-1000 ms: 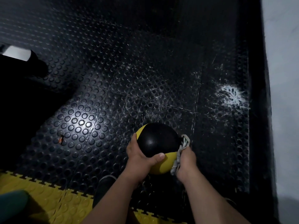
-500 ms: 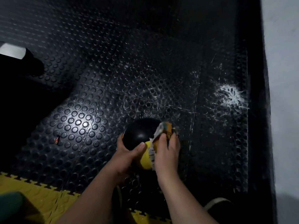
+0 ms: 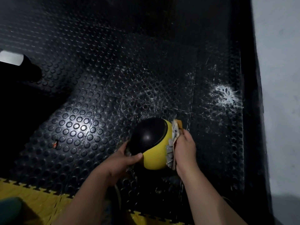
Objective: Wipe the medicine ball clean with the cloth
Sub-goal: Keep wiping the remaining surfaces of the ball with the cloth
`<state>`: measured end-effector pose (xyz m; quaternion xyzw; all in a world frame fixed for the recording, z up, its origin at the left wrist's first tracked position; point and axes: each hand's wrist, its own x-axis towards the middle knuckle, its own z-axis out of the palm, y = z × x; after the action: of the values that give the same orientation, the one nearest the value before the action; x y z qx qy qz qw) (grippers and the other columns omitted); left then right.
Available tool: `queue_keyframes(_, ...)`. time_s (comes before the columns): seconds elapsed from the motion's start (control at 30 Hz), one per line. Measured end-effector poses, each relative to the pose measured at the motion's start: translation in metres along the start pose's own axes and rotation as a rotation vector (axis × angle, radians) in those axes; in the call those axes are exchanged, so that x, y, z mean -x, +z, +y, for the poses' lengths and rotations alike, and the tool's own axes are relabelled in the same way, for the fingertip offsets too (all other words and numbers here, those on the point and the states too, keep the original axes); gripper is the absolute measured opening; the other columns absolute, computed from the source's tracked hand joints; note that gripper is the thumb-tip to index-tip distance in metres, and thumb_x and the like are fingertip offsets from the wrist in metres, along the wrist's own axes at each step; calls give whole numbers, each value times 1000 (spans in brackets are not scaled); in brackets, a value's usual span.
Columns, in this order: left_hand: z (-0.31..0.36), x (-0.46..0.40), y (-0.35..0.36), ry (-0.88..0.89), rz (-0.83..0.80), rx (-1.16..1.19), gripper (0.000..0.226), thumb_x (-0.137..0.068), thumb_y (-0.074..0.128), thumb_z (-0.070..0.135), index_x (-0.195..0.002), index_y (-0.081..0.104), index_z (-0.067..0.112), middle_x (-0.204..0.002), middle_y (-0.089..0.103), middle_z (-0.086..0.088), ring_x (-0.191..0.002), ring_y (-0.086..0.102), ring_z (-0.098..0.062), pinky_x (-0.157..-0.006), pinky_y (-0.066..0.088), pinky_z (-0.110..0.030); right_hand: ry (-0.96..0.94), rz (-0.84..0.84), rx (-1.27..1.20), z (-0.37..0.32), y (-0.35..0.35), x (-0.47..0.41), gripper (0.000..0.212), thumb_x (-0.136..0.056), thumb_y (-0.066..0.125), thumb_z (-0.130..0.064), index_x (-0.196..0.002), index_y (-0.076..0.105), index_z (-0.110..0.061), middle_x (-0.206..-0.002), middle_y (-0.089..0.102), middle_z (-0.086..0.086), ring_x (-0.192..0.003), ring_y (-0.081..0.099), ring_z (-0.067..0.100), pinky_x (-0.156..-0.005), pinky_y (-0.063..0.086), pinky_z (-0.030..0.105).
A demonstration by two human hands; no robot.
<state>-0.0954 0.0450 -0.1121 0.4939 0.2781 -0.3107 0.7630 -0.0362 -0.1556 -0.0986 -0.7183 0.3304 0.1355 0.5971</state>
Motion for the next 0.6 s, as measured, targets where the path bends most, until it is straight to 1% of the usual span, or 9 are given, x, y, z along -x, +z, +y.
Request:
queue_keyframes(0.07,14,-8,8,25,-16,-8,97,-70,91,17,-141,35,51,-131,63,7,-110,64,-21,-75,56,-39,-71,-7,101,5,-3,3,41,-92,39,-56,-117,67,-39,-114,70,-5,-106,66,21,-93,55,50)
queue_keyframes(0.13,23,-15,27,18,37,-61,106,-59,96,40,-141,30,56,-142,53,6,-118,62,-26,-73,61,-44,-147,-9,213,9,2,12,45,-95,38,-60,-127,62,-40,-127,63,-10,-117,61,18,-101,50,47)
queue_keyframes(0.2,10,-25,35,99,185,-208,121,-40,98,64,-139,27,63,-151,45,1,-127,57,-30,-88,58,-53,-148,-15,254,12,7,17,41,-102,40,-52,-135,58,-38,-132,55,-14,-121,54,13,-106,45,42)
queue_keyframes(0.27,-3,-29,36,171,252,-292,130,-30,94,74,-140,25,63,-155,38,-3,-133,51,-31,-101,51,-55,14,-58,139,16,5,11,41,-100,39,-57,-122,66,-36,-115,66,-7,-103,63,19,-92,54,43)
queue_keyframes(0.3,-6,-27,36,188,266,-319,133,-30,92,77,-143,23,60,-155,35,-4,-134,48,-31,-105,49,-56,121,-62,73,14,3,7,41,-100,38,-55,-103,69,-29,-93,70,-1,-80,64,22,-73,58,38)
queue_keyframes(0.37,-6,-24,38,190,295,-343,135,-34,88,78,-148,19,55,-156,30,-3,-136,44,-33,-108,45,-56,267,-56,22,6,4,-1,43,-106,37,-44,-84,63,-18,-73,63,4,-57,53,21,-50,46,26)
queue_keyframes(0.5,-9,-32,30,180,300,-246,123,-36,97,68,-137,28,65,-150,44,-5,-128,55,-33,-99,53,-57,-187,-46,392,1,20,15,41,-106,36,-47,-134,61,-30,-139,56,-4,-124,54,19,-103,47,43)
queue_keyframes(0.53,-14,-35,25,171,299,-233,122,-37,98,65,-136,28,67,-150,45,-5,-127,56,-33,-98,53,-56,-220,-82,411,2,19,15,44,-105,36,-50,-138,59,-31,-144,52,-5,-131,50,19,-109,43,45)
queue_keyframes(0.6,-11,-23,31,206,308,-260,123,-39,97,66,-139,26,64,-153,39,-5,-131,52,-31,-101,51,-57,-57,-104,289,2,14,-2,45,-96,37,-57,-119,68,-35,-128,66,4,-111,62,26,-97,51,46)
